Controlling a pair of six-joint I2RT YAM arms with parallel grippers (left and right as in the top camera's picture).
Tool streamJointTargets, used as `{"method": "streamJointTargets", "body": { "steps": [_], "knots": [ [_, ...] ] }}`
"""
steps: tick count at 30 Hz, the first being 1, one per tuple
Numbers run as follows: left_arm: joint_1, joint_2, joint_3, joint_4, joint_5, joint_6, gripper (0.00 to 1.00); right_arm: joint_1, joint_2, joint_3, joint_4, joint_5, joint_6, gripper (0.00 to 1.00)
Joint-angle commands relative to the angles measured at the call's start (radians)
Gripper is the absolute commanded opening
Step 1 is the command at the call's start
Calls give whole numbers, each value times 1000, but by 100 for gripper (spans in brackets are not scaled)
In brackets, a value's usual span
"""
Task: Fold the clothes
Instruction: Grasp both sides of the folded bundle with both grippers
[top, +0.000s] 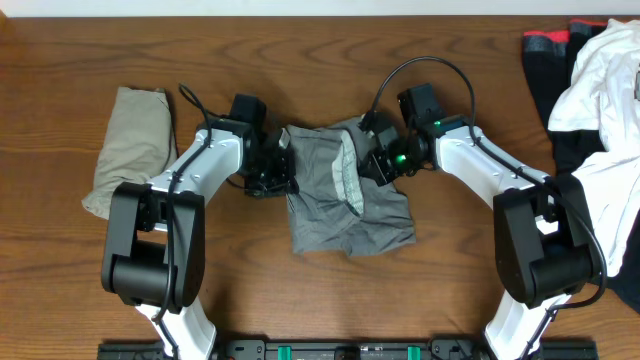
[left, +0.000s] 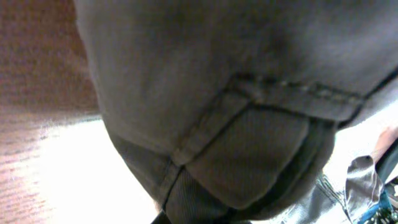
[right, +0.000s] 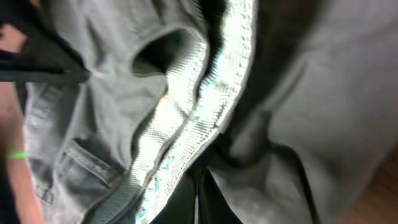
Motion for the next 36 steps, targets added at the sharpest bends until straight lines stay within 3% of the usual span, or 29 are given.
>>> {"method": "streamJointTargets", "body": {
  "steps": [1, 22, 36],
  "knots": [
    [5, -41, 7, -16, 22, 8, 7, -10, -21, 15, 0, -70, -76, 3],
    [-24, -224, 21, -21, 19, -15, 6, 16, 103, 14, -19, 59, -75, 2],
    [-201, -224, 34, -95, -365, -399, 6, 16, 104, 14, -39, 89, -56, 2]
  ]
}}
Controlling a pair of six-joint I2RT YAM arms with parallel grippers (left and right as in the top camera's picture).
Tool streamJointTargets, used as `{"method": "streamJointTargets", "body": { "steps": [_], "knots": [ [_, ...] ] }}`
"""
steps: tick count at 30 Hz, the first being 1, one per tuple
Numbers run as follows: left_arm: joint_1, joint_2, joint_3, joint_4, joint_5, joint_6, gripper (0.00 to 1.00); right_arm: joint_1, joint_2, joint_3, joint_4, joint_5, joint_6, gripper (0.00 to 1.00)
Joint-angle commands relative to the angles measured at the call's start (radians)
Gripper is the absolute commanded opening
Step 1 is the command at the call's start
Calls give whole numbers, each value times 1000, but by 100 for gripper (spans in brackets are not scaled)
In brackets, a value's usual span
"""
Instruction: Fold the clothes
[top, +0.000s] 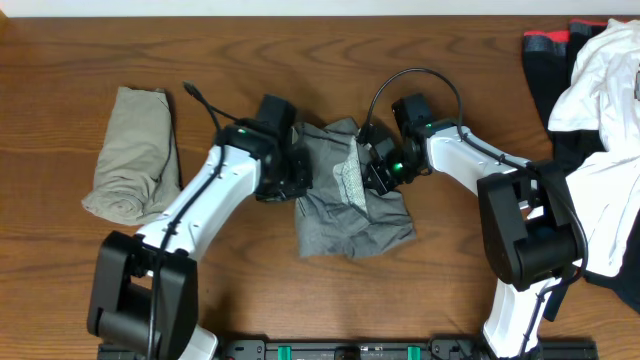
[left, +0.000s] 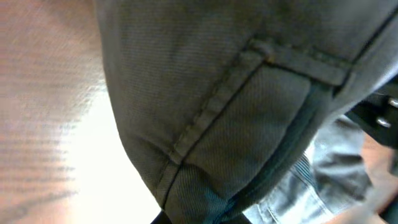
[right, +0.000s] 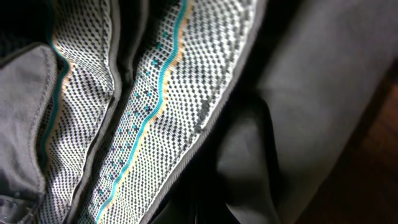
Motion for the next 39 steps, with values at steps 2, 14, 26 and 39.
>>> {"method": "streamJointTargets", "body": {
  "steps": [2, 14, 26, 39],
  "knots": [
    [-41, -24, 57, -62, -158, -145, 6, 10, 8, 10, -8, 26, 2, 2],
    [-60, -20, 273, -211, -319, -116, 6, 13, 14, 10, -41, 48, 41, 2],
    [-137, 128, 272, -216, -342, -201, 6, 14, 14, 10, -56, 48, 47, 1],
    [-282, 169, 273, -79, -331, -316, 7, 14, 14, 10, -60, 48, 47, 2]
  ]
}}
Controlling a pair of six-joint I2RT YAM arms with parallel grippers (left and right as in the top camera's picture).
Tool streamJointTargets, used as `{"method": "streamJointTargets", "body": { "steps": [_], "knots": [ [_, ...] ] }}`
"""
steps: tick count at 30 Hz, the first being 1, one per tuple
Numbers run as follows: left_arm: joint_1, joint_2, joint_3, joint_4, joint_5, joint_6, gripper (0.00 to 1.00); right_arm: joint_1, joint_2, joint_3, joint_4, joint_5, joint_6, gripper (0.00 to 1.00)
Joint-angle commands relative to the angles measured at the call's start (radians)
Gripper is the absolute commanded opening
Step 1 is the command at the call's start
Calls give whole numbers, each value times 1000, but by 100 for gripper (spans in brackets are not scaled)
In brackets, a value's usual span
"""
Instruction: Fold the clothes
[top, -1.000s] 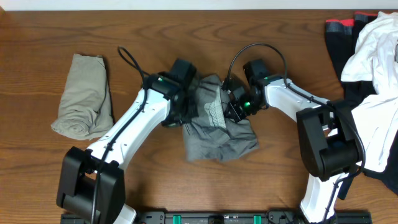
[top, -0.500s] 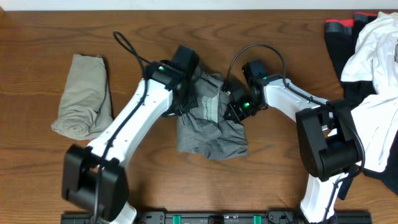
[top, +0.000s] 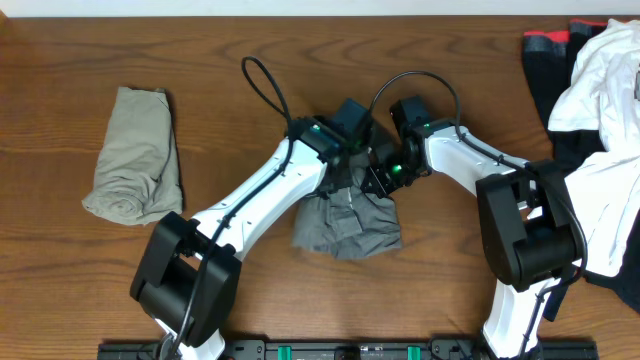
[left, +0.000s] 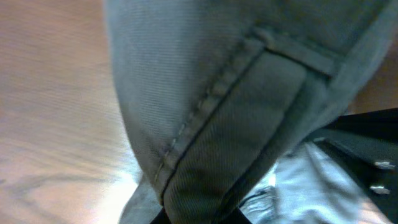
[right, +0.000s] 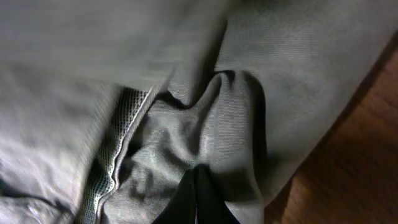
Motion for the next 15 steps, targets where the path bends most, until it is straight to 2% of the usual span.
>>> {"method": "streamJointTargets", "body": {
  "steps": [1, 6, 15],
  "knots": [
    [-17, 21, 24, 69, 64, -36, 8, 4, 14, 4, -7, 35, 8, 2],
    [-23, 24, 24, 107, 80, -37, 8, 4, 14, 4, -10, 35, 8, 2],
    [52, 23, 24, -70, -49, 69, 6, 3, 14, 4, -16, 47, 9, 1]
  ]
}}
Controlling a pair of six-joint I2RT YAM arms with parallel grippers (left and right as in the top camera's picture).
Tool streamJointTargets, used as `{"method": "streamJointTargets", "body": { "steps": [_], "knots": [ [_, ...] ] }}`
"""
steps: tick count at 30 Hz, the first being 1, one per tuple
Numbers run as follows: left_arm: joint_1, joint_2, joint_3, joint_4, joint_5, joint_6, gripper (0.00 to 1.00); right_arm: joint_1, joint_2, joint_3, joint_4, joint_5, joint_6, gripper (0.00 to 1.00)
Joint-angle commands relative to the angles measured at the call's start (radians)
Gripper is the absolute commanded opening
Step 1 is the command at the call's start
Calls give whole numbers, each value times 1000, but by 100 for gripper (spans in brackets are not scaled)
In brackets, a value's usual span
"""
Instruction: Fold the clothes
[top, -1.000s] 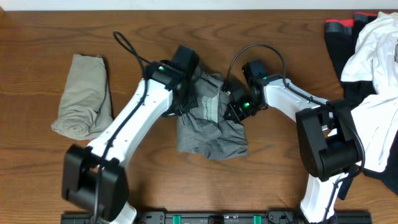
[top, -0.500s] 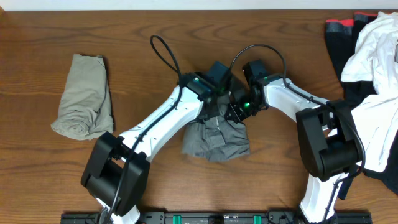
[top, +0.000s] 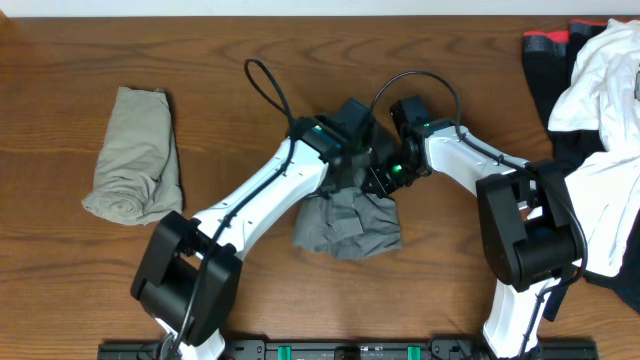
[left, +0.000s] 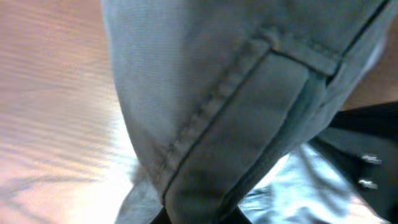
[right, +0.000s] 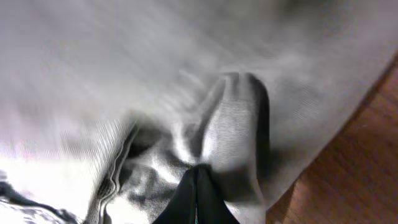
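Note:
A pair of grey shorts (top: 345, 222) lies bunched at the middle of the table in the overhead view. My left gripper (top: 352, 150) is over its top edge, shut on a seamed fold of the grey shorts (left: 211, 112), which fills the left wrist view. My right gripper (top: 380, 172) sits right beside it, shut on a pinch of the same grey cloth (right: 230, 118). Both sets of jaws are closed with fabric between them. A folded beige garment (top: 135, 155) rests at the left.
A heap of white (top: 600, 110) and dark clothes (top: 548, 60) with a red band lies at the right edge. Cables loop above both wrists. Bare wooden table (top: 100, 290) surrounds the shorts.
Hardly anything differs. Both grippers stay shut on the grey shorts at the same spot; the cloth in the wrist views shifted slightly and looks blurred.
At first the shorts lay wider, with my left gripper holding their left edge and my right holding the right side. Then the left gripper stood further right with the cloth. Later it was beside the right gripper, and the shorts lay folded narrower.

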Motion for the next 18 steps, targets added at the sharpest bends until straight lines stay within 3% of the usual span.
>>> {"method": "streamJointTargets", "body": {
  "steps": [1, 3, 6, 8, 11, 13, 15, 18],
  "knots": [
    [59, 20, 20, -54, -69, 62, 6, 3, 14, 2, -12, 41, 6, 1],
    [97, 20, 20, -95, -118, 65, 14, 2, 14, 2, -19, 46, 10, 1],
    [162, 20, 20, -151, -182, 66, 17, -2, 14, 2, -24, 92, 47, 1],
    [211, 20, 20, -168, -190, 83, 45, -7, 14, 2, -26, 108, 57, 1],
    [272, 20, 20, -187, -190, 128, 60, -12, 14, 2, -26, 106, 57, 1],
    [300, 20, 20, -208, -187, 146, 63, -12, 14, 2, -26, 103, 56, 4],
    [317, 20, 20, -219, -153, 180, 63, -12, 14, 2, -25, 100, 51, 14],
    [323, 20, 20, -204, -23, 251, 63, -12, 14, 2, -24, 85, 45, 24]
  ]
}}
